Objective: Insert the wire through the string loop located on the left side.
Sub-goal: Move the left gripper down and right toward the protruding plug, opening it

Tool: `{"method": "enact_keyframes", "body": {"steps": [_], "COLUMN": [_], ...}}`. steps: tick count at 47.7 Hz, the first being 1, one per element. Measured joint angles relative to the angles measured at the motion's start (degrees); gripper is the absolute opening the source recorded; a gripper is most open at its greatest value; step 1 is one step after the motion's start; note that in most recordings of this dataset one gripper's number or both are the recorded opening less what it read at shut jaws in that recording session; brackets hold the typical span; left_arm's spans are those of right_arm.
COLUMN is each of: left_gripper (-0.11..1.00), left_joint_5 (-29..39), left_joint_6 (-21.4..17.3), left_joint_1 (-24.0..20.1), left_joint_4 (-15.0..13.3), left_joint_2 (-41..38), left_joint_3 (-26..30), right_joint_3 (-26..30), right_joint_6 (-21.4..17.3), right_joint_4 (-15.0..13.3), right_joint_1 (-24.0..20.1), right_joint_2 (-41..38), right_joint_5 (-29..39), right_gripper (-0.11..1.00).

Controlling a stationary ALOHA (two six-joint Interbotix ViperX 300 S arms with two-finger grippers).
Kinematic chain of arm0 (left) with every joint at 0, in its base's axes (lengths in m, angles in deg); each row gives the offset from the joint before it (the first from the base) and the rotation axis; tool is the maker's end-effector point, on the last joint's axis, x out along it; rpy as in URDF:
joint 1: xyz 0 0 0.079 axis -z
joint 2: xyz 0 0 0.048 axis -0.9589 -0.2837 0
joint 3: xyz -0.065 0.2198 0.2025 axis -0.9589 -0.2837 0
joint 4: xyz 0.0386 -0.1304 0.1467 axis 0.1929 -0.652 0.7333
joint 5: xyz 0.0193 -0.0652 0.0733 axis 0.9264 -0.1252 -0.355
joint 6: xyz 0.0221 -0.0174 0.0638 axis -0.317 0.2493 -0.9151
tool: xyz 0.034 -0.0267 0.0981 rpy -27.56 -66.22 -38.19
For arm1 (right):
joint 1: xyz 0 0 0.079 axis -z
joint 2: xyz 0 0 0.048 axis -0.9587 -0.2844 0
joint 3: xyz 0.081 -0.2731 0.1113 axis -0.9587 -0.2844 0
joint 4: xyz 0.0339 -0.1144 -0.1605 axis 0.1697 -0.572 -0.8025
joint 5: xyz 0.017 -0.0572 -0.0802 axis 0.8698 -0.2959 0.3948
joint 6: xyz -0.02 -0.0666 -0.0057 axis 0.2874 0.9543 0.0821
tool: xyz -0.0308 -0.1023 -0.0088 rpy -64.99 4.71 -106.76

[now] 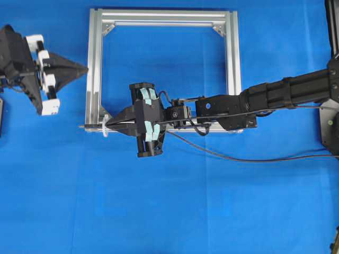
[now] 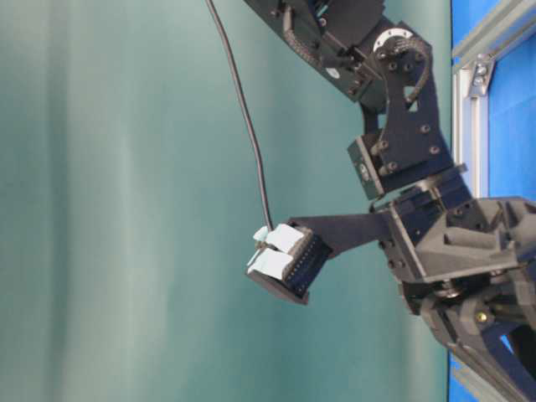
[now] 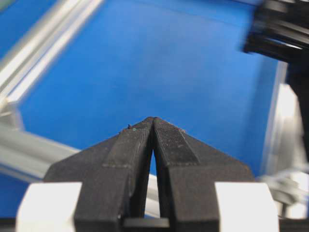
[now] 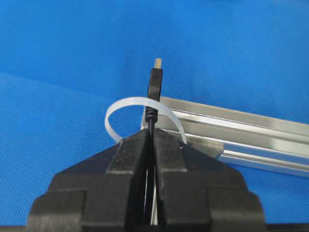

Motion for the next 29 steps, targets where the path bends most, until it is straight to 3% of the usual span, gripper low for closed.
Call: {"method": "enact_keyframes", "body": {"steps": [16, 29], "left_gripper": [0.0, 0.0], "left_joint_5": [0.3, 0.4], "left_joint_6": [0.5, 0.6], "left_joint_1": [11.8, 16.9], "left_joint_4": [0.0, 0.1], "left_joint_2": [3.3, 4.2], "left_joint_3": [-1.2, -1.2], "right_joint_3": [0.0, 0.0], "right_joint_6": [0.0, 0.0], "right_joint_4": [0.0, 0.0], "right_joint_1": [0.0, 0.0], "right_joint_2": [0.0, 0.0], "right_joint_5": [0.0, 0.0], "right_gripper": [0.0, 0.0]}}
